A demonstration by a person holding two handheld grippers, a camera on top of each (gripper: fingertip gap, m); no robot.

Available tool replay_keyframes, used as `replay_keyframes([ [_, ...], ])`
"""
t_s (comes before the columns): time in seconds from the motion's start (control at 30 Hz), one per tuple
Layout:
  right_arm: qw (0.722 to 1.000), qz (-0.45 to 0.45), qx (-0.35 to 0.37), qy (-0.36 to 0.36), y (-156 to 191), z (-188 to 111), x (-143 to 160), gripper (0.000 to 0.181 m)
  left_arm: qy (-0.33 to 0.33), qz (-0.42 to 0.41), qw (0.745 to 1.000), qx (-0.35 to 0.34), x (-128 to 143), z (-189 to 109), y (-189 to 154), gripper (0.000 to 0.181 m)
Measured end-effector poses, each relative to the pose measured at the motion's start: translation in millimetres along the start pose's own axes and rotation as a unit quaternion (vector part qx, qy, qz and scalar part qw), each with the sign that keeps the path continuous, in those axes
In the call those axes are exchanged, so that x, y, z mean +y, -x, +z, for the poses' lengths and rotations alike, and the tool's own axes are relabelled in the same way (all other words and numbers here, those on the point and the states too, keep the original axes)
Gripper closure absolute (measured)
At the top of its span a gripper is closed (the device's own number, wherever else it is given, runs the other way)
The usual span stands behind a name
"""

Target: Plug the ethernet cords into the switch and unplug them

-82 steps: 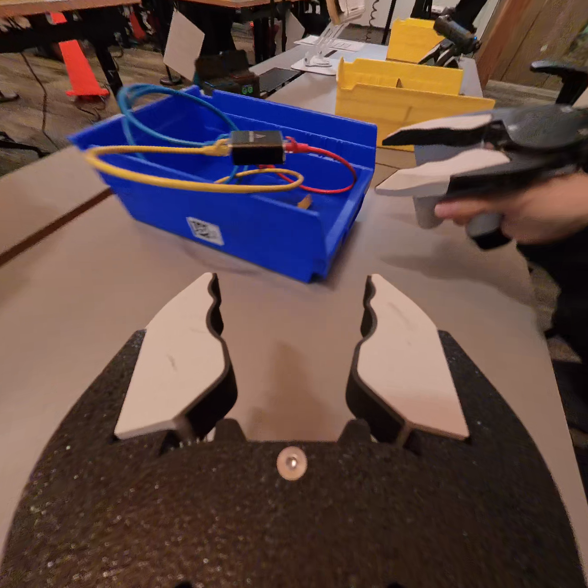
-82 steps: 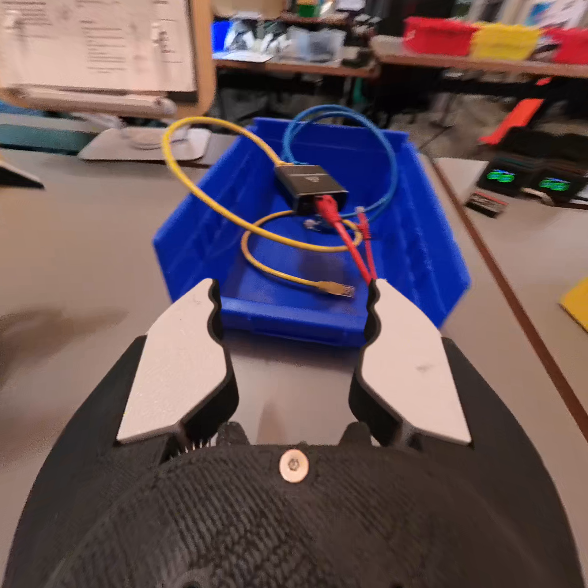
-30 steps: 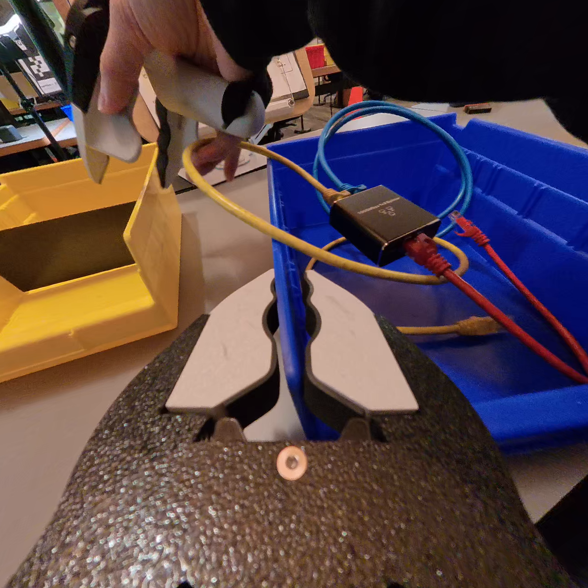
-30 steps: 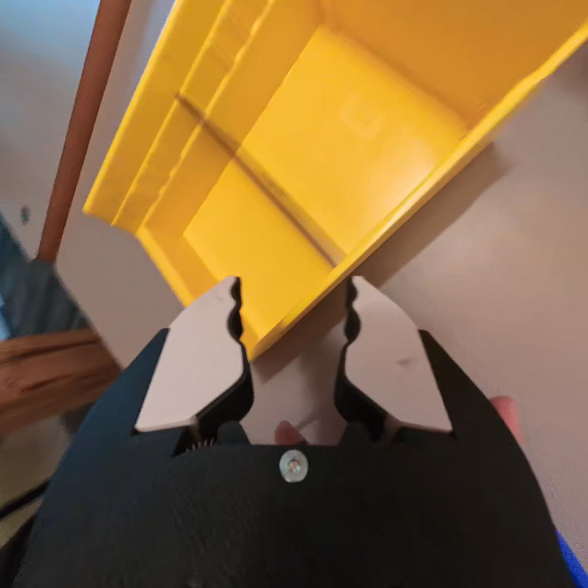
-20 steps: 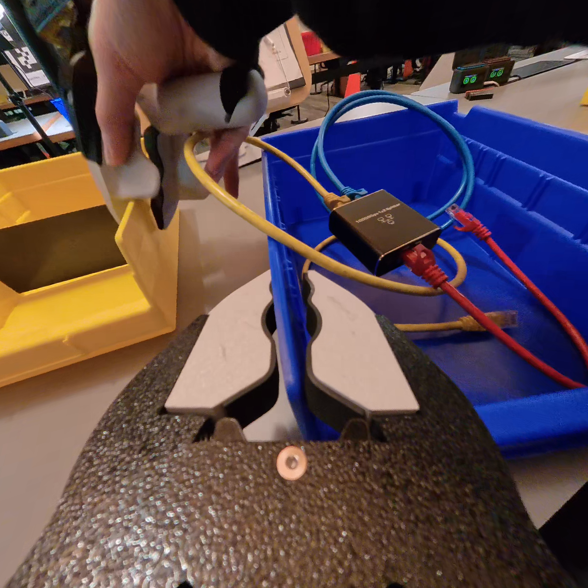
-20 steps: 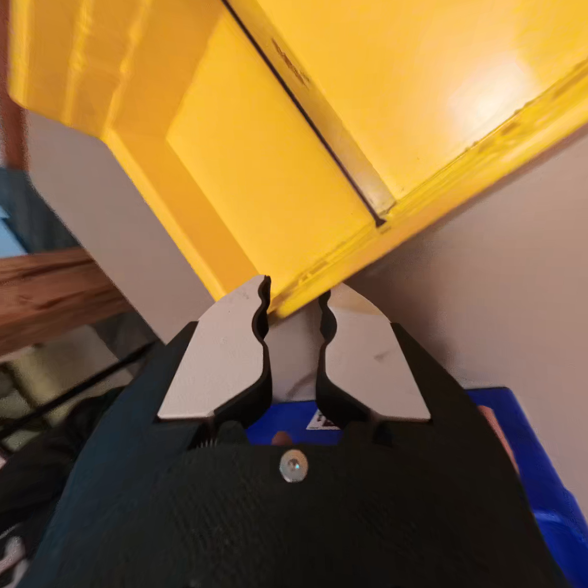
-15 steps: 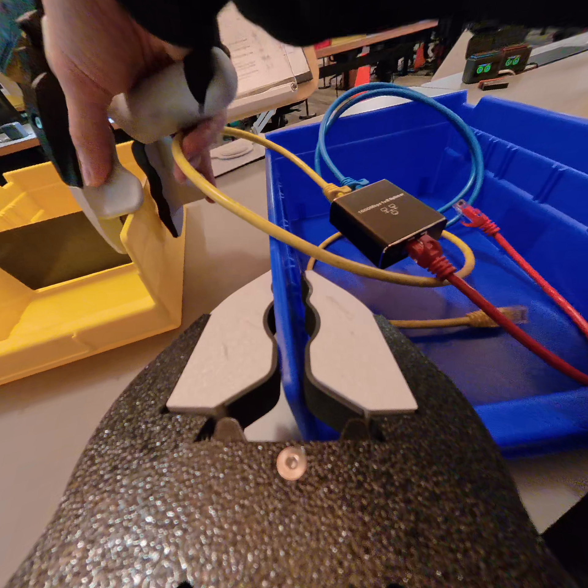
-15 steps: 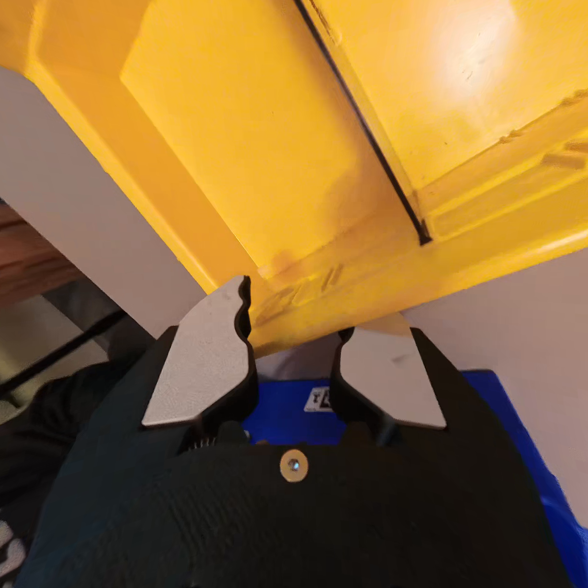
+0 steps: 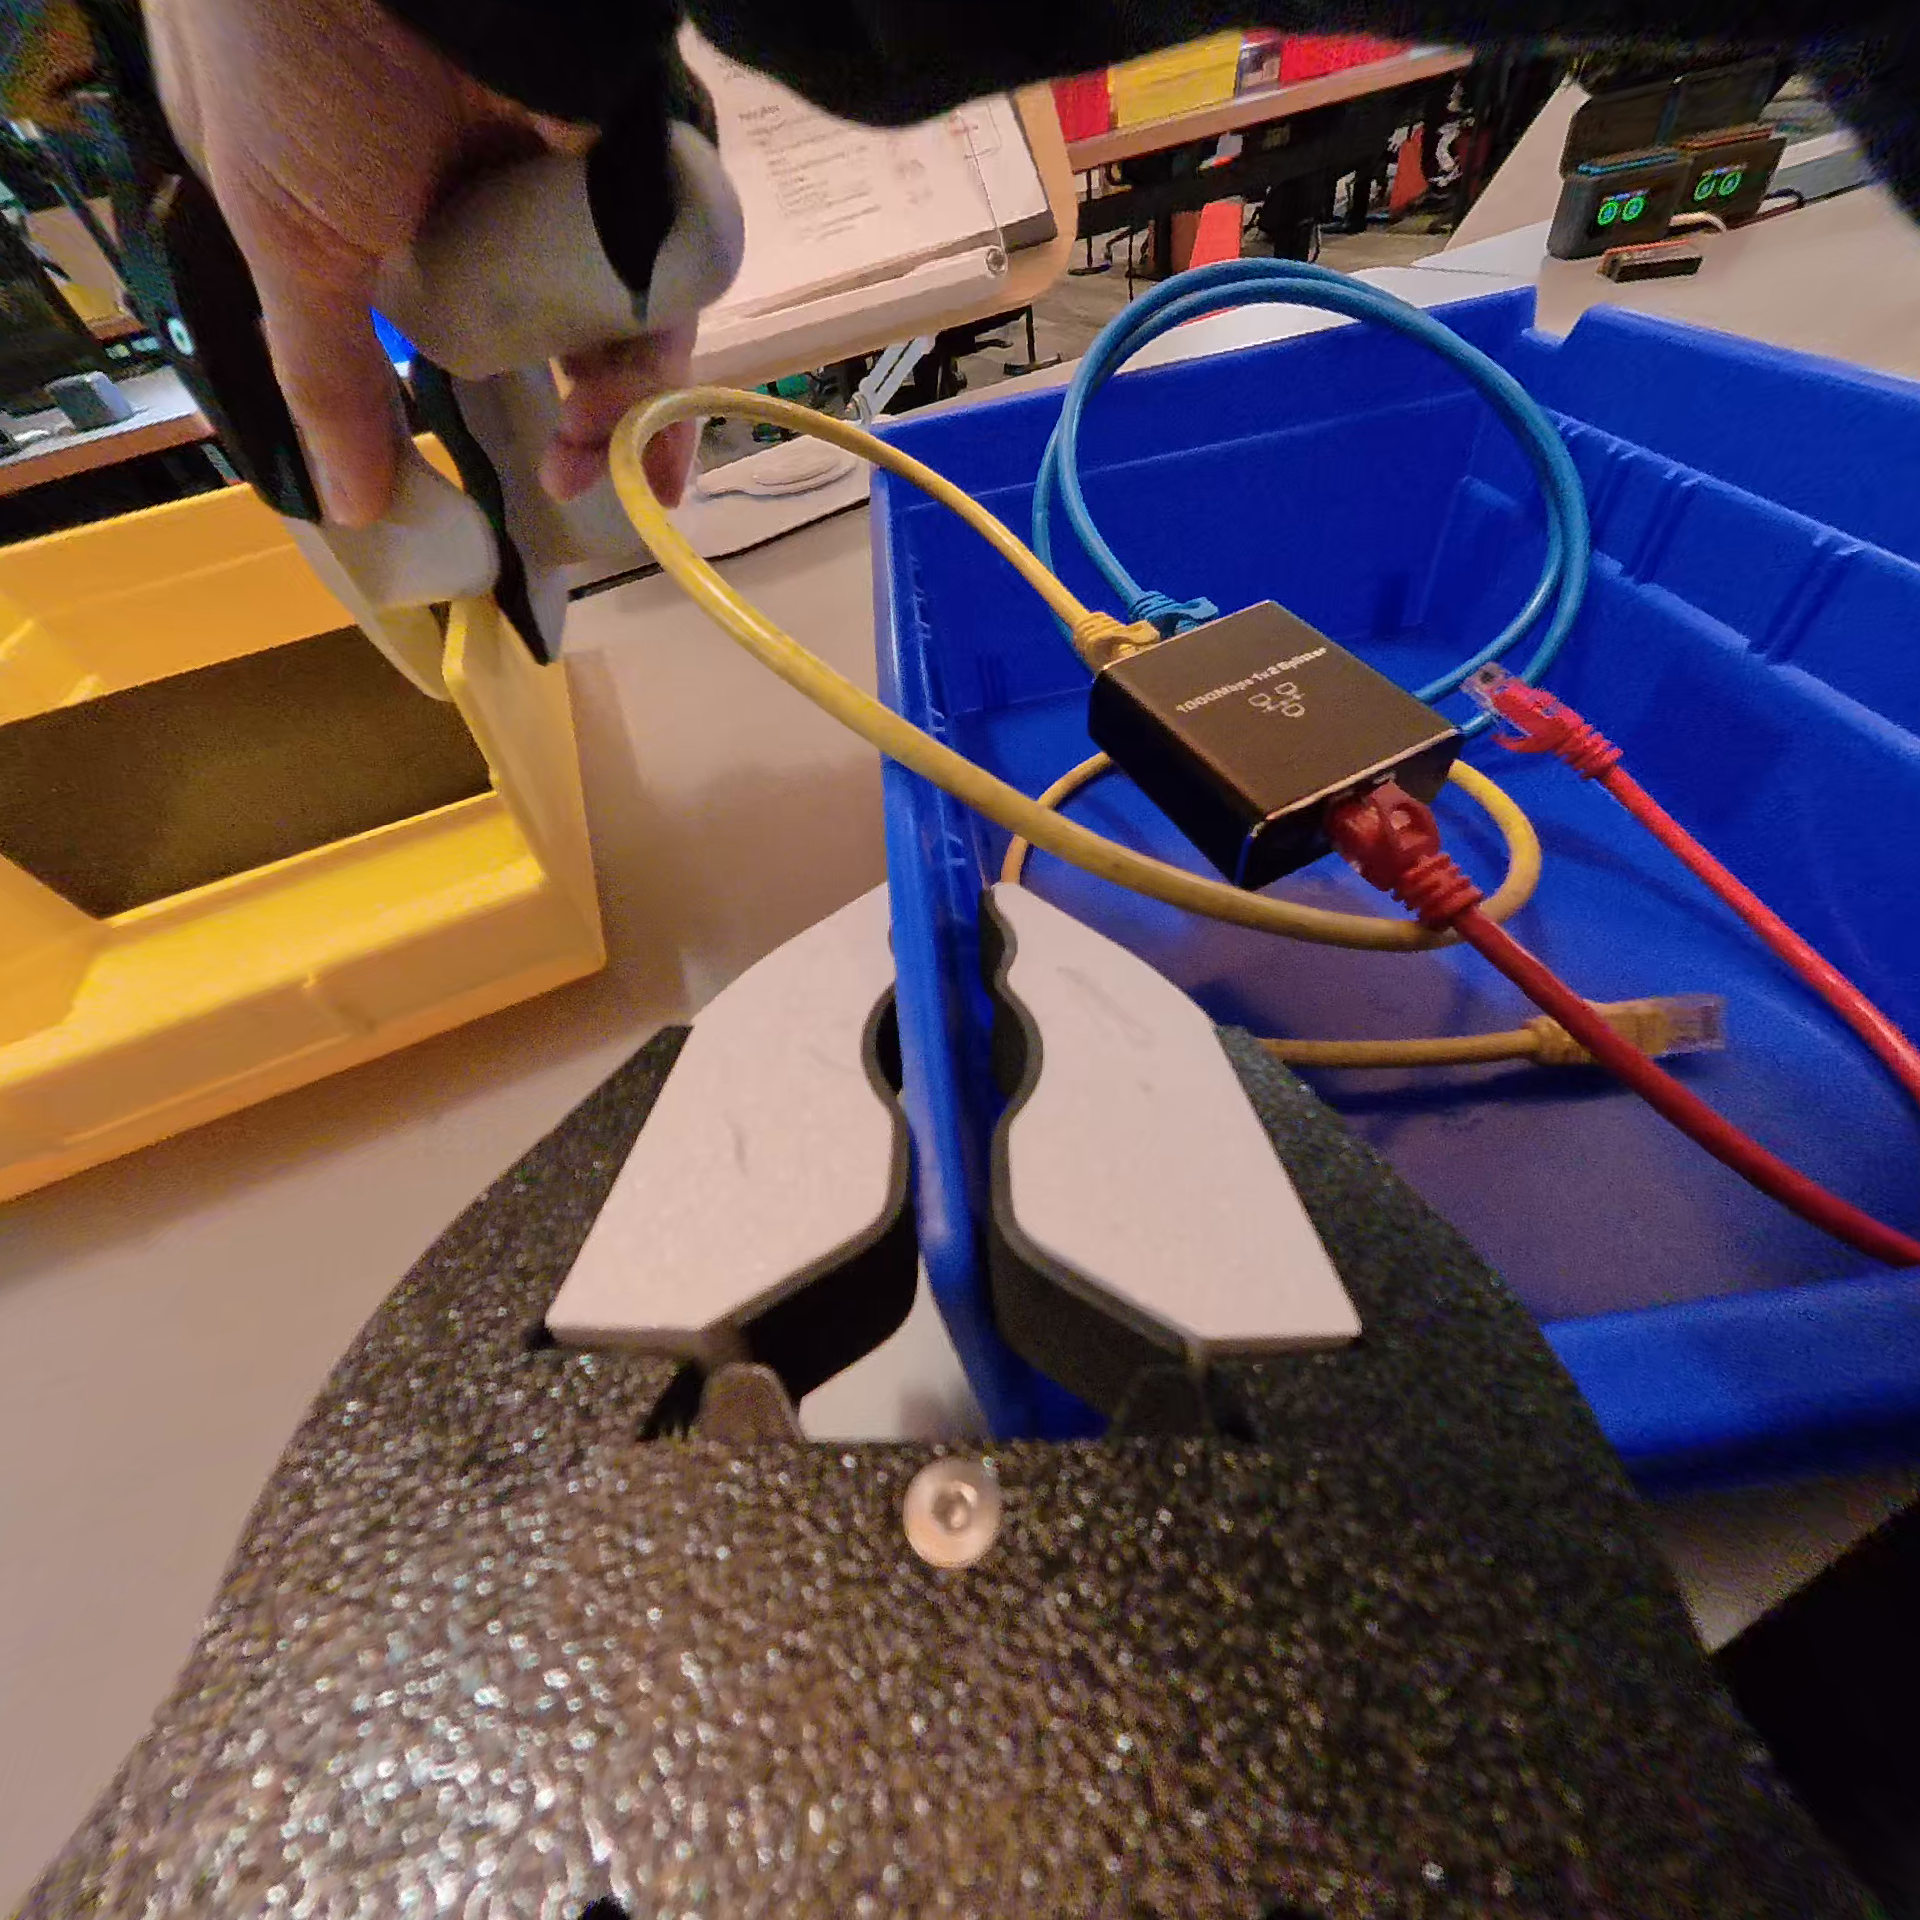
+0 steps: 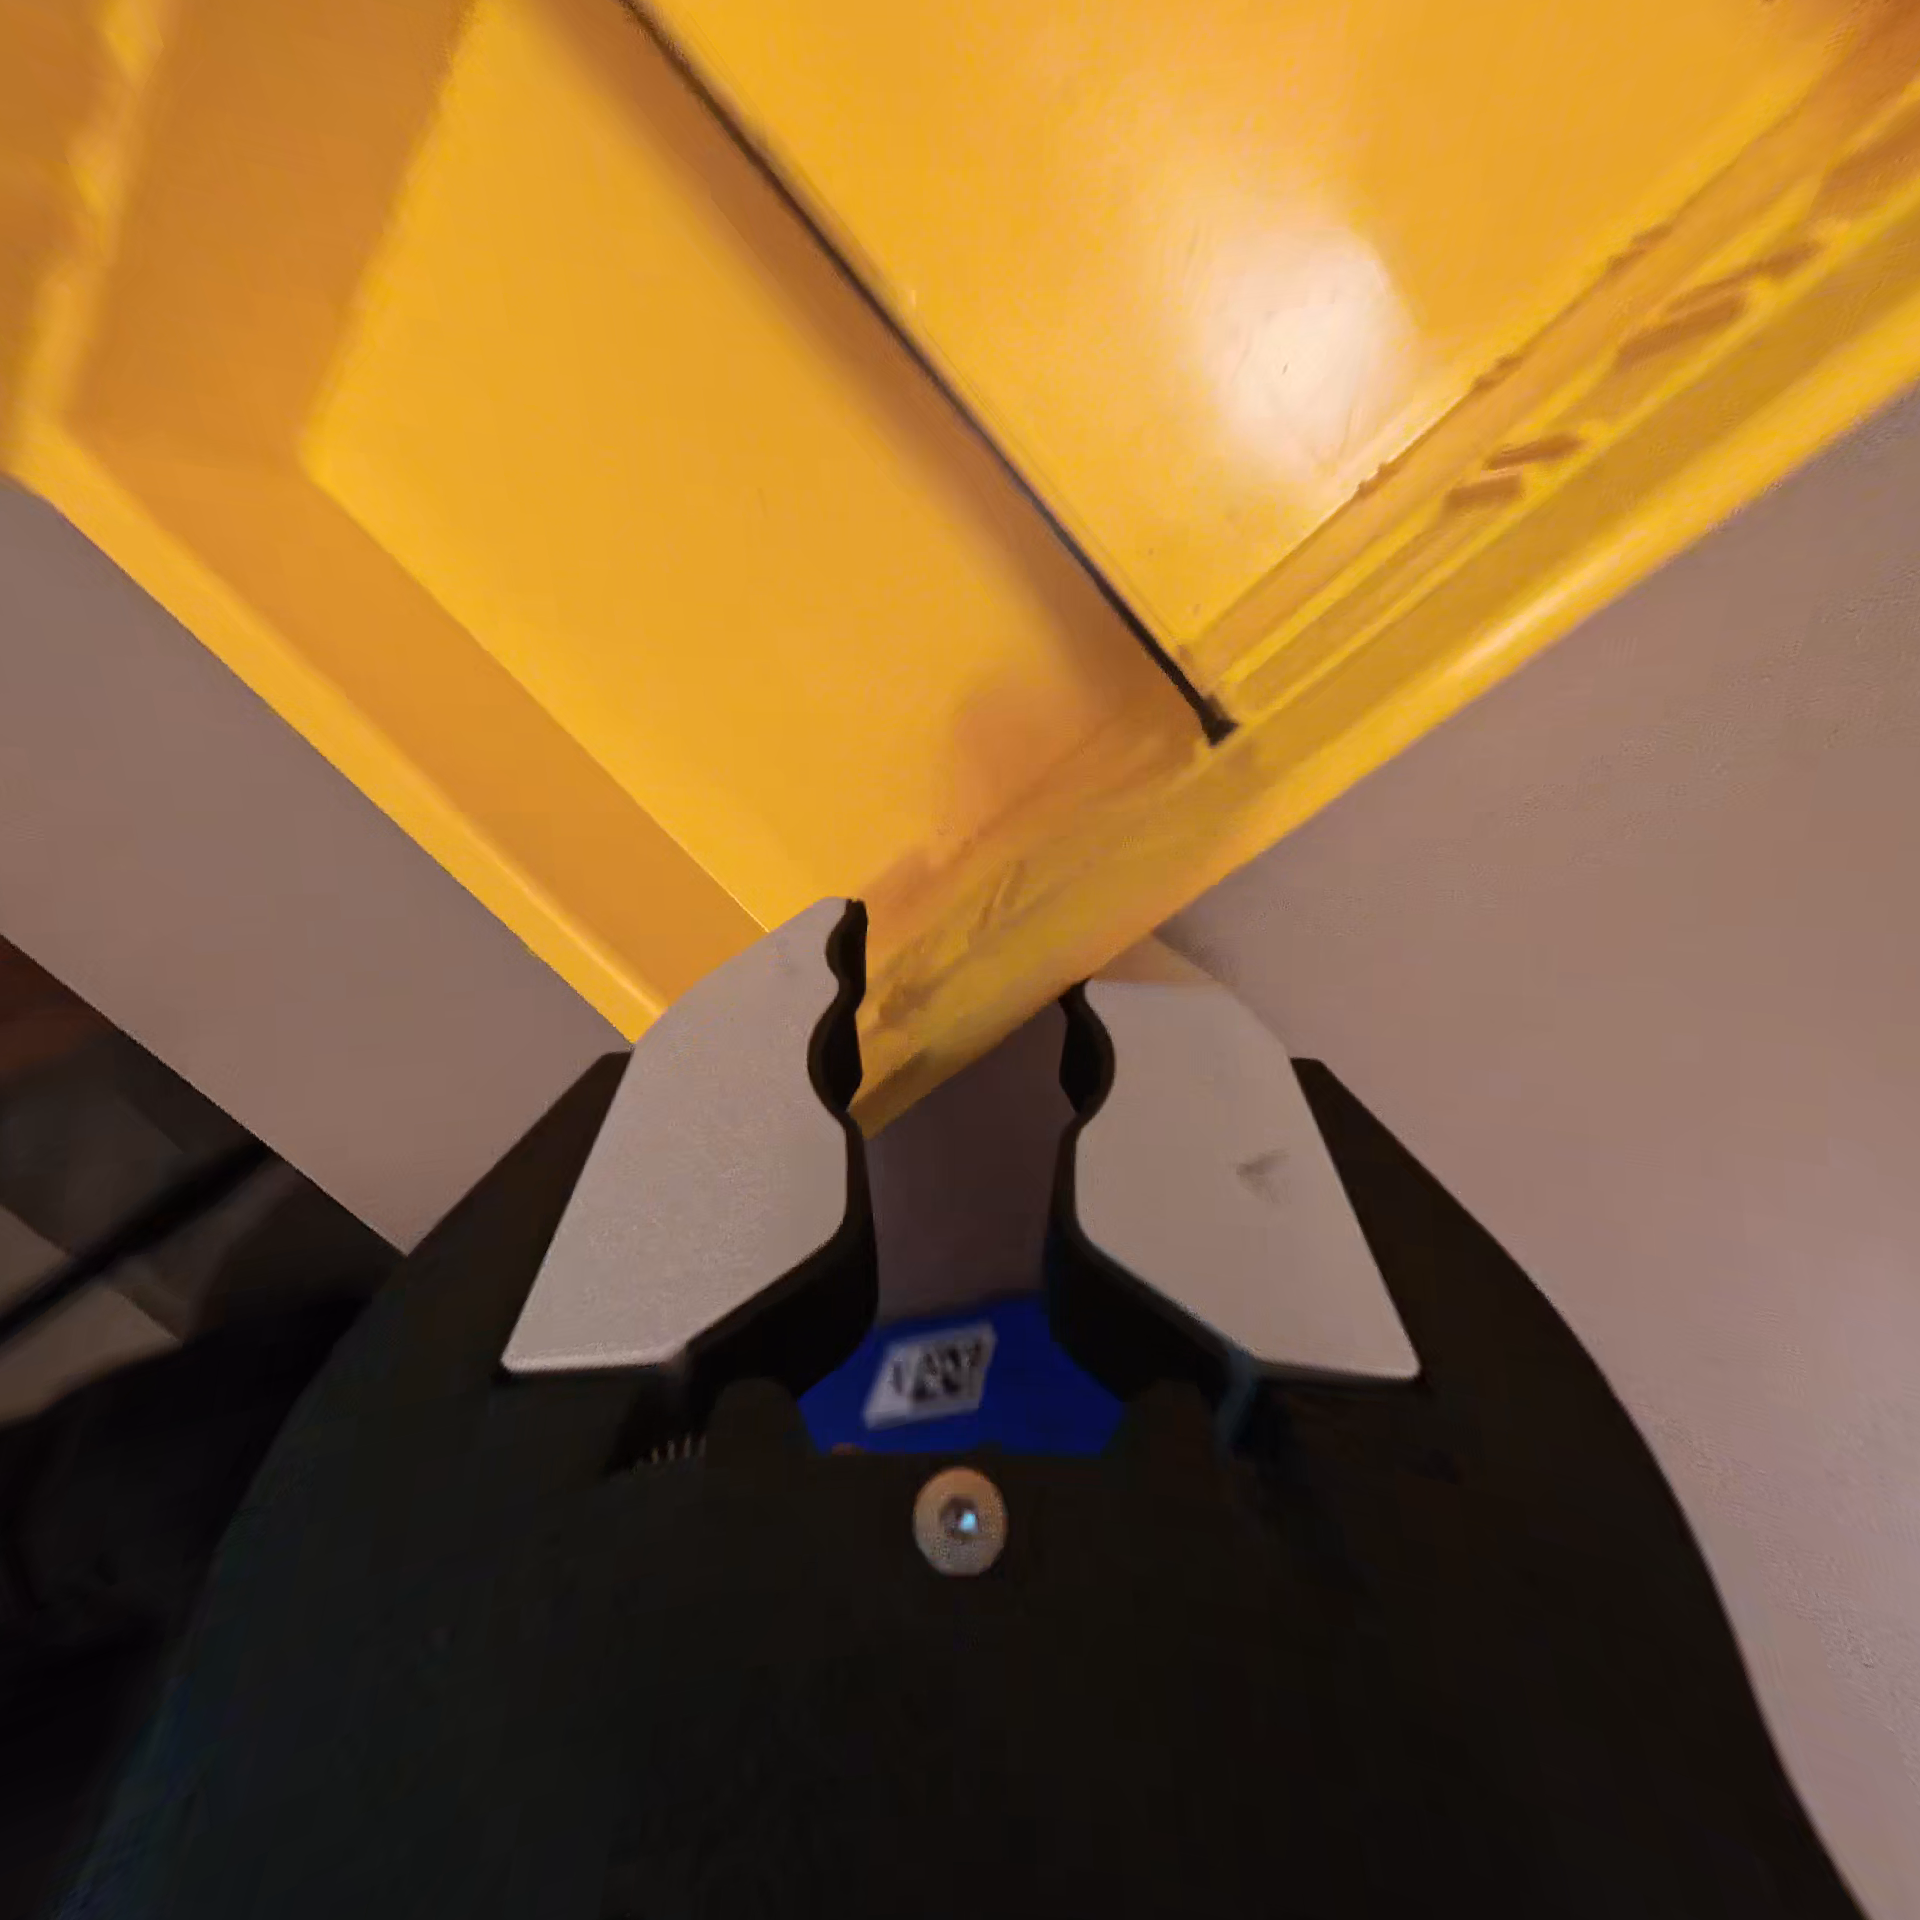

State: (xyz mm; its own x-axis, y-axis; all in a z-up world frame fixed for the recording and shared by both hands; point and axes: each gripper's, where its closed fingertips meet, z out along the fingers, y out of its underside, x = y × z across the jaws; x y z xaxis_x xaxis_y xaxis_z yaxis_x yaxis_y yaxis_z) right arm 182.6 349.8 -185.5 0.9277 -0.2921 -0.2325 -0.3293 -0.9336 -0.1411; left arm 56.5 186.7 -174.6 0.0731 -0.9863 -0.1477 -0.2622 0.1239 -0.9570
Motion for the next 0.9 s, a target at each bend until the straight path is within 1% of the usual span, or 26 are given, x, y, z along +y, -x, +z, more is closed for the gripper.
replay_keyframes([
  [0.03, 0.999, 0.026, -0.029, -0.031, 2.0, 1.8, -8.9, 0.144, 0.000, -0.002, 1.000, 0.000, 0.4, -1.2, 0.6, 0.173],
  [0.1, 0.991, 0.084, -0.087, -0.064, 6.0, 9.9, -18.1, 0.135, 0.001, -0.005, 1.000, -0.001, 1.4, -3.7, 1.6, 0.173],
  [0.17, 0.985, 0.110, -0.102, -0.079, 6.6, 23.9, -21.4, 0.126, 0.002, -0.007, 1.000, -0.001, 2.3, -6.6, 2.3, 0.173],
  [0.27, 0.992, 0.083, -0.063, -0.064, 5.2, 49.0, -15.8, 0.128, 0.003, -0.008, 1.000, -0.001, 3.1, -8.5, 3.0, 0.173],
  [0.3, 0.994, 0.082, -0.034, -0.062, -0.3, 51.5, -16.6, 0.137, 0.003, -0.010, 1.000, 0.000, 3.3, -8.5, 3.1, 0.173],
  [0.37, 0.995, 0.070, -0.003, -0.068, -6.9, 51.3, -22.7, 0.149, 0.004, -0.014, 1.000, 0.002, 3.8, -8.4, 4.6, 0.173],
  [0.43, 0.997, 0.042, -0.016, -0.062, -1.1, 47.9, -24.3, 0.152, 0.004, -0.019, 1.000, 0.005, 4.5, -8.6, 8.2, 0.174],
  [0.5, 0.998, 0.008, -0.024, -0.056, 6.1, 36.7, -26.0, 0.152, 0.005, -0.028, 1.000, 0.008, 5.4, -8.7, 12.8, 0.174],
  [0.57, 0.996, -0.027, -0.039, -0.079, 13.3, 13.2, -32.8, 0.151, 0.005, -0.027, 1.000, 0.011, 6.1, -8.5, 17.5, 0.174],
  [0.6, 0.993, -0.045, -0.050, -0.094, 15.9, -4.0, -36.3, 0.152, 0.004, -0.021, 1.000, 0.009, 6.6, -8.4, 20.7, 0.174],
  [0.67, 0.986, -0.077, -0.066, -0.133, 14.9, -48.7, -40.7, 0.153, 0.006, -0.023, 1.000, 0.001, 7.9, -8.7, 28.4, 0.174],
  [0.73, 0.976, -0.097, -0.065, -0.183, 2.5, -103.0, -38.8, 0.153, 0.008, -0.038, 0.999, -0.017, 10.3, -9.9, 42.5, 0.175],
  [0.8, 0.963, -0.116, -0.043, -0.238, -23.8, -157.7, -25.9, 0.154, 0.011, -0.049, 0.998, -0.040, 14.5, -11.8, 64.9, 0.175],
  [0.83, 0.957, -0.123, -0.026, -0.261, -41.7, -182.2, -14.2, 0.154, 0.013, -0.056, 0.997, -0.054, 17.0, -13.3, 79.0, 0.175],
  [0.9, 0.949, -0.119, 0.013, -0.293, -86.1, -221.5, 20.8, 0.154, 0.018, -0.068, 0.994, -0.085, 23.5, -17.8, 112.2, 0.175],
])
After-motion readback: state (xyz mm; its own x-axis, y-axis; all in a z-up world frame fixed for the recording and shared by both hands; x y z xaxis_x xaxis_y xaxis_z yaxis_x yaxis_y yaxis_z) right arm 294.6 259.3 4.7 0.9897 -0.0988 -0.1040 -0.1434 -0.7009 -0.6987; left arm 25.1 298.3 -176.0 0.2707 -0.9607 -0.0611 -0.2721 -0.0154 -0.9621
